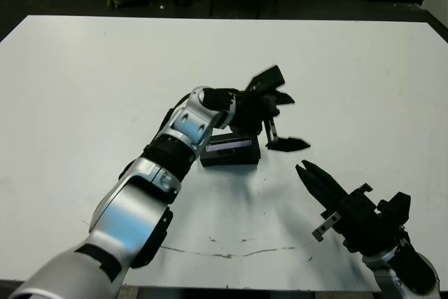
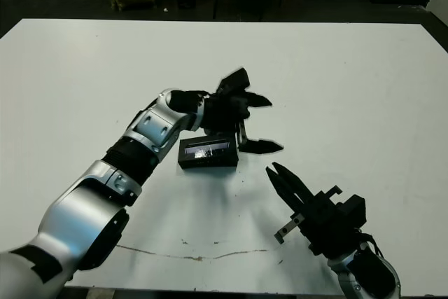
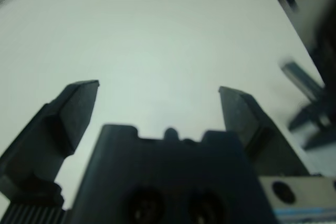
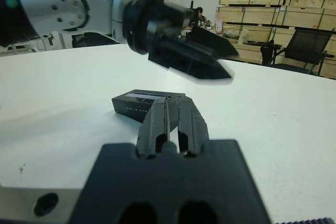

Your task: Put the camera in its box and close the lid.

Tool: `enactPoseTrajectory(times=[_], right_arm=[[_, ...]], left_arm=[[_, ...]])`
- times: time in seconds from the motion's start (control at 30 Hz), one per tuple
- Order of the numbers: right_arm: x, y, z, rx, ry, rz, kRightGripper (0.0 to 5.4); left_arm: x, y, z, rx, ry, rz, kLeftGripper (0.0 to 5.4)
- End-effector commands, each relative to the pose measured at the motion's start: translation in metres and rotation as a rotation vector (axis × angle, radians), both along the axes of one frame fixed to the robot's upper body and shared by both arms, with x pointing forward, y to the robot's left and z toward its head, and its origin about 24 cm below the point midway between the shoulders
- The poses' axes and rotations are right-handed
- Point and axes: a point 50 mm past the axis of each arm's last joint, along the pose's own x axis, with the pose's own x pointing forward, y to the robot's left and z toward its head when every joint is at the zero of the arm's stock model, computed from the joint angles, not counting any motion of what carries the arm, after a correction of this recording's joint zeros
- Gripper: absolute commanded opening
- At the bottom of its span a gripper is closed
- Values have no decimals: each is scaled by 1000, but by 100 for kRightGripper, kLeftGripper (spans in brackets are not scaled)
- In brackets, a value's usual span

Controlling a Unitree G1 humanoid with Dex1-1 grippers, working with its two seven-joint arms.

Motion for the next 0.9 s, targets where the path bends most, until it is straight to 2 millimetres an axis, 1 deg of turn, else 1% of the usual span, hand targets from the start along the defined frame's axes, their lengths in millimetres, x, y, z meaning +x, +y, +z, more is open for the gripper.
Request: enactPoseTrajectory(times=[0.03, 0.1, 0.17, 0.27, 0.33, 0.43, 0.57, 0.7, 0.9], right_arm=[[-1, -4, -4, -10, 30, -12, 0], [-1, -4, -4, -7, 31, -15, 0], [-1, -3, -4, -12, 29, -23, 0], [0, -2, -5, -18, 30, -35, 0], [0, -2, -6, -13, 40, -41, 0], [-1, 0, -6, -11, 58, -51, 0], [0, 1, -7, 4, 68, -56, 0], [1, 2, -7, 23, 72, -54, 0], [0, 1, -8, 2, 78, -75, 0]], left_arm=[[-4, 25, -5, -49, -85, 216, 497], [-8, 41, -2, -85, -164, 289, 451], [-13, 54, -2, -98, -234, 316, 400], [-27, 74, -2, -33, -388, 334, 324], [-38, 83, -3, -8, -454, 348, 275], [-52, 92, -7, -1, -492, 388, 200], [-67, 94, -9, -23, -477, 436, 101], [-76, 88, -10, -30, -432, 474, 2], [-81, 71, -15, -11, -391, 463, 2]])
